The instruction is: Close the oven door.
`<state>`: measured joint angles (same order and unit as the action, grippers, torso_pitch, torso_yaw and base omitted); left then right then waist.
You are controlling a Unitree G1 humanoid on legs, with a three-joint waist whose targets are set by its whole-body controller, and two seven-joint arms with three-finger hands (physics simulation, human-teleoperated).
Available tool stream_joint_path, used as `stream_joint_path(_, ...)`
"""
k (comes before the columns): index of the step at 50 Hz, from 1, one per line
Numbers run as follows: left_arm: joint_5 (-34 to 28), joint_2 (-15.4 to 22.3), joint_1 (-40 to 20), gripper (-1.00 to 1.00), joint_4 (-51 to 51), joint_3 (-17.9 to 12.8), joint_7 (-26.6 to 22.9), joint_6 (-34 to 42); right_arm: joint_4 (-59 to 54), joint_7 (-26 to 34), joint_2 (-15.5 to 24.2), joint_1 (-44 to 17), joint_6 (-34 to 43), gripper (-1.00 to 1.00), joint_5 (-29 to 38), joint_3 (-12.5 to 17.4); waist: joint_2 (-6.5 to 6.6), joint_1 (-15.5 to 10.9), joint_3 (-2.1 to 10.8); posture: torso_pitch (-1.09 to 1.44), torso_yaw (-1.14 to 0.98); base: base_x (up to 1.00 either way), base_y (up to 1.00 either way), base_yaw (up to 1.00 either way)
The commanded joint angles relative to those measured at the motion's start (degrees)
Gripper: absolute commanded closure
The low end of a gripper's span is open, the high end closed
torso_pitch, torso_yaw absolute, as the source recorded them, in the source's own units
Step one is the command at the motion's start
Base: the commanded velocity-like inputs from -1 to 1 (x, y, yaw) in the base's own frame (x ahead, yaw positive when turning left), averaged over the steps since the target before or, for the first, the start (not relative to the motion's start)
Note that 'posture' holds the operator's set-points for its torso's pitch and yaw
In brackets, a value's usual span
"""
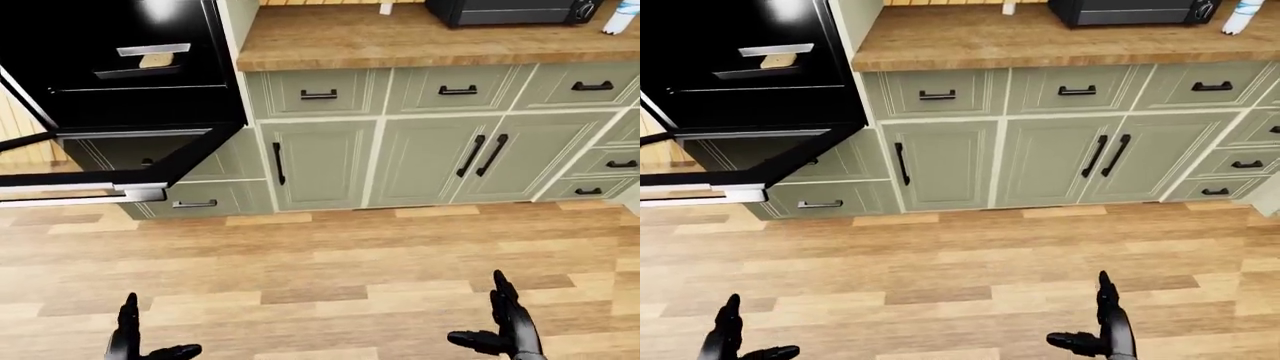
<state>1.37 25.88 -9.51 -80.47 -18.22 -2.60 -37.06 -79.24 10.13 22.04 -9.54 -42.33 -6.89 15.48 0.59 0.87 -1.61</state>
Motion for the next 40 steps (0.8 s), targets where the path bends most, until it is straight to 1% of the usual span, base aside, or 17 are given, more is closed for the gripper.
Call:
stream_joint_path(1, -1.68, 0.73, 0.12, -1.00, 1.23, -0.97, 1.24, -0.47, 0.62, -0.94, 0.70, 0.62, -0.75, -1.00, 0.20, 0.75, 0.07, 0.00, 0.71, 0.00, 0.00, 0.00, 0.00, 0.00)
stream_joint_path(6, -4.14, 0.15, 1.98, -1.00, 1.09, -2.81, 2.93, 0.67, -0.04, -2.48, 0.64, 3.80, 1.40, -1.00, 1.58, 2.99, -0.21, -0.27, 0.46, 0.00, 0.00, 0.00, 0.00, 0.00)
stream_joint_path(9, -6.19, -0.05, 3.24, -1.00, 0.99, -3.34, 5.21, 1.00, -0.16, -2.93, 0.45, 5.00, 2.23, -1.00, 2.75, 4.10, -0.31, -0.36, 0.37, 0.00, 0.00, 0.00, 0.00, 0.00)
stream_joint_path(12, -7.18, -0.53, 4.58, -1.00, 0.93, -4.32, 5.74, 0.77, -0.26, -3.16, 0.48, 6.21, 3.03, -1.00, 3.32, 5.39, -0.37, -0.34, 0.34, 0.00, 0.00, 0.00, 0.00, 0.00)
stream_joint_path(16, -7.18, -1.31, 6.15, -1.00, 0.88, -6.05, 5.09, 0.78, -0.36, -3.10, -0.07, 7.76, 3.72, -1.00, 3.79, 6.92, -0.39, -0.35, 0.41, 0.00, 0.00, 0.00, 0.00, 0.00)
stream_joint_path(18, -6.96, -1.40, 6.56, -1.00, 0.88, -6.91, 4.44, 0.70, -0.39, -3.71, -0.16, 8.44, 3.89, -1.00, 4.35, 7.40, -0.40, -0.35, 0.43, 0.00, 0.00, 0.00, 0.00, 0.00)
stream_joint_path(20, -7.53, -1.82, 7.28, -1.00, 0.83, -7.24, 4.80, 0.81, -0.44, -4.22, -0.52, 9.31, 4.64, -1.00, 4.79, 7.93, -0.43, -0.37, 0.46, 0.00, 0.00, 0.00, 0.00, 0.00)
stream_joint_path(22, -8.16, -2.10, 7.94, -1.00, 0.82, -7.43, 5.32, 0.88, -0.46, -4.72, -0.67, 9.83, 5.29, -1.00, 5.43, 8.26, -0.47, -0.41, 0.43, 0.00, 0.00, 0.00, 0.00, 0.00)
stream_joint_path(23, -9.29, -2.13, 8.36, -1.00, 0.79, -6.95, 6.55, 0.67, -0.46, -4.89, -0.68, 10.07, 5.40, -1.00, 5.67, 8.45, -0.48, -0.43, 0.43, 0.00, 0.00, 0.00, 0.00, 0.00)
stream_joint_path(30, -8.17, -1.39, 8.85, -1.00, 0.86, -8.84, 5.82, 1.64, -0.48, -5.23, -1.09, 11.16, 6.02, -1.00, 6.45, 9.34, -0.49, -0.41, 0.44, 0.00, 0.00, 0.00, 0.00, 0.00)
stream_joint_path(31, -9.77, -1.16, 8.95, -1.00, 0.83, -7.80, 7.52, 0.53, -0.47, -5.16, -1.07, 11.08, 6.08, -1.00, 6.47, 9.44, -0.49, -0.41, 0.44, 0.00, 0.00, 0.00, 0.00, 0.00)
stream_joint_path(32, -12.98, -0.79, 9.17, -1.00, 0.75, -5.92, 11.22, -0.65, -0.47, -5.21, -1.07, 11.14, 5.98, -1.00, 6.59, 9.43, -0.49, -0.41, 0.46, 0.00, 0.00, 0.00, 0.00, 0.00)
stream_joint_path(33, -13.37, -0.55, 9.03, -1.00, 0.74, -6.16, 11.61, -0.32, -0.50, -6.30, -1.03, 11.39, 5.72, -1.00, 7.57, 8.91, -0.50, -0.38, 0.48, 0.00, 0.00, 0.00, 0.02, 0.00)
stream_joint_path(35, -13.95, -0.25, 9.03, -1.00, 0.75, -6.58, 12.14, 0.06, -0.49, -6.90, -0.85, 11.41, 5.57, -1.00, 8.13, 8.91, -0.52, -0.35, 0.56, 0.00, 0.00, 0.00, 0.04, 0.00)
stream_joint_path(36, -13.93, -0.15, 8.96, -1.00, 0.76, -6.90, 12.44, 0.48, -0.48, -7.25, -0.69, 11.37, 5.49, -1.00, 8.39, 8.92, -0.31, -0.42, 1.66, 0.00, 0.00, 0.00, 0.06, 0.00)
stream_joint_path(38, -14.74, 0.13, 8.93, -1.00, 0.76, -6.85, 14.04, 0.47, -0.47, -7.79, -0.55, 11.15, 5.44, -1.00, 8.71, 8.97, -0.16, -0.58, 0.92, 0.00, 0.00, 0.00, 0.06, 0.00)
stream_joint_path(40, -14.99, 0.33, 8.90, -1.00, 0.77, -7.05, 14.53, 0.54, -0.46, -8.04, -0.52, 11.18, 5.19, -1.00, 8.87, 8.98, -0.08, -0.53, 0.99, 0.00, 0.00, 0.00, 0.14, 0.00)
